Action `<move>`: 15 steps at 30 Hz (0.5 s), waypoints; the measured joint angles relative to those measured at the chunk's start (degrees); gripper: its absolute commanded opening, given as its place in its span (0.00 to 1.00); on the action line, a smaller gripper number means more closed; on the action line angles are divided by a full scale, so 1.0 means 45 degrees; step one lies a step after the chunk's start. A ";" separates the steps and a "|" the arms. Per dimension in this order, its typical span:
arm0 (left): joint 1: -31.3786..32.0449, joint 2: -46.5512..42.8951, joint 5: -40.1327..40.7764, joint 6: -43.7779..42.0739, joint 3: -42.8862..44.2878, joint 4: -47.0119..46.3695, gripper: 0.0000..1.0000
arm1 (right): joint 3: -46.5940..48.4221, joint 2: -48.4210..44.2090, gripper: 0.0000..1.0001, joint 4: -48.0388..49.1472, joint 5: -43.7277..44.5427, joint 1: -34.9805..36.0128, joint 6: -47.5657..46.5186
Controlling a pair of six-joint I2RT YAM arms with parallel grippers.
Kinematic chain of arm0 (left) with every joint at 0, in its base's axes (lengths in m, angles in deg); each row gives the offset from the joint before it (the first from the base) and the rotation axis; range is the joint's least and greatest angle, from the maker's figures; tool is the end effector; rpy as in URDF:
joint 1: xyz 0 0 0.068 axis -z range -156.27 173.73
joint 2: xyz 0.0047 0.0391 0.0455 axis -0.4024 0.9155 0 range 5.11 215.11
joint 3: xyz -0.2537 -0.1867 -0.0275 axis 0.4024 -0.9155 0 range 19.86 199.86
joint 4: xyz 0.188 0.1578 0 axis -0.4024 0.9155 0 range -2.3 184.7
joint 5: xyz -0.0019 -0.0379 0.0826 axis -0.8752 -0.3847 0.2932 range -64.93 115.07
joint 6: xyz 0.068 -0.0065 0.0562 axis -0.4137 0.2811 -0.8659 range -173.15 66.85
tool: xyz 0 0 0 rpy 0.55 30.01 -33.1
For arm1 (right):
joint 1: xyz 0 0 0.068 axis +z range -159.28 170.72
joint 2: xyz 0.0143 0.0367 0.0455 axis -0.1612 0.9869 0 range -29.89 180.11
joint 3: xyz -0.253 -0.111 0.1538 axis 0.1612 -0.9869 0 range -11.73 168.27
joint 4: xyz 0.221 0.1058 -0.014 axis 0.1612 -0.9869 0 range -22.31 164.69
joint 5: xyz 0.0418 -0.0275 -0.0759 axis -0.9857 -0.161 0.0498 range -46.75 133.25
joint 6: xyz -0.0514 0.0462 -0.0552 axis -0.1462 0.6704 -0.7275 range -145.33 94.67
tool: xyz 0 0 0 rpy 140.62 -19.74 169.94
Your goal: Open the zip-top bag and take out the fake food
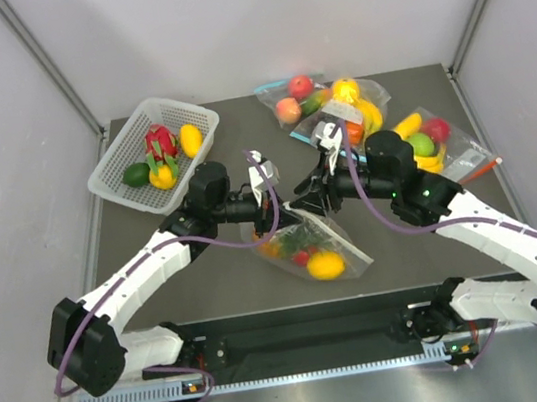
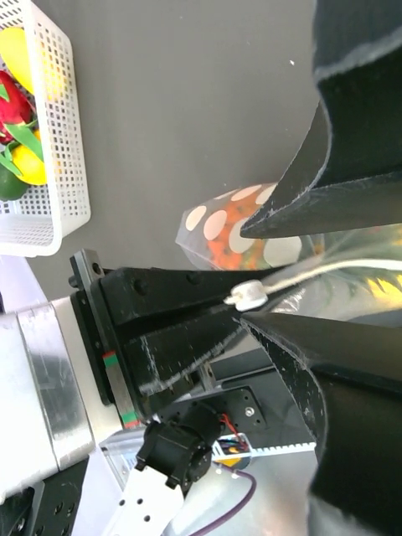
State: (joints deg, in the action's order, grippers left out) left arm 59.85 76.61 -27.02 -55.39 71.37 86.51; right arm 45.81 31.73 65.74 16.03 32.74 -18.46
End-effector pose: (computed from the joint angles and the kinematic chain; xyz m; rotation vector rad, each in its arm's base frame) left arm 0.1835 -0.2108 0.3452 1.2201 1.5358 -1.2518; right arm 0.1579 0.1908 0.3963 -0.9031 1.6658 1.0222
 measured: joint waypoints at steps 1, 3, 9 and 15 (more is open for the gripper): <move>0.0000 0.0005 -0.0117 0.0000 0.0000 0.0000 0.00 | 0.0000 0.0044 0.39 0.0034 -0.0005 0.0000 -0.0063; 0.0005 0.0005 -0.0321 0.0000 0.0000 0.0000 0.00 | 0.0000 0.0175 0.37 0.0146 -0.0073 0.0000 -0.0175; 0.0010 0.0005 -0.0525 -0.0015 0.0005 0.0117 0.00 | -0.0024 0.0408 0.29 0.0277 -0.0845 0.0000 -0.0316; 0.0010 0.0058 -0.0704 -0.0160 0.0005 0.0306 0.00 | -0.0146 0.0403 0.23 0.0495 -0.1753 0.0000 -0.0350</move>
State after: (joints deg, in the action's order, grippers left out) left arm 59.89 76.88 -30.19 -56.12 71.39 87.89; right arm 45.15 33.55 67.97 8.14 32.74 -20.03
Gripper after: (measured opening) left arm 0.019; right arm 0.246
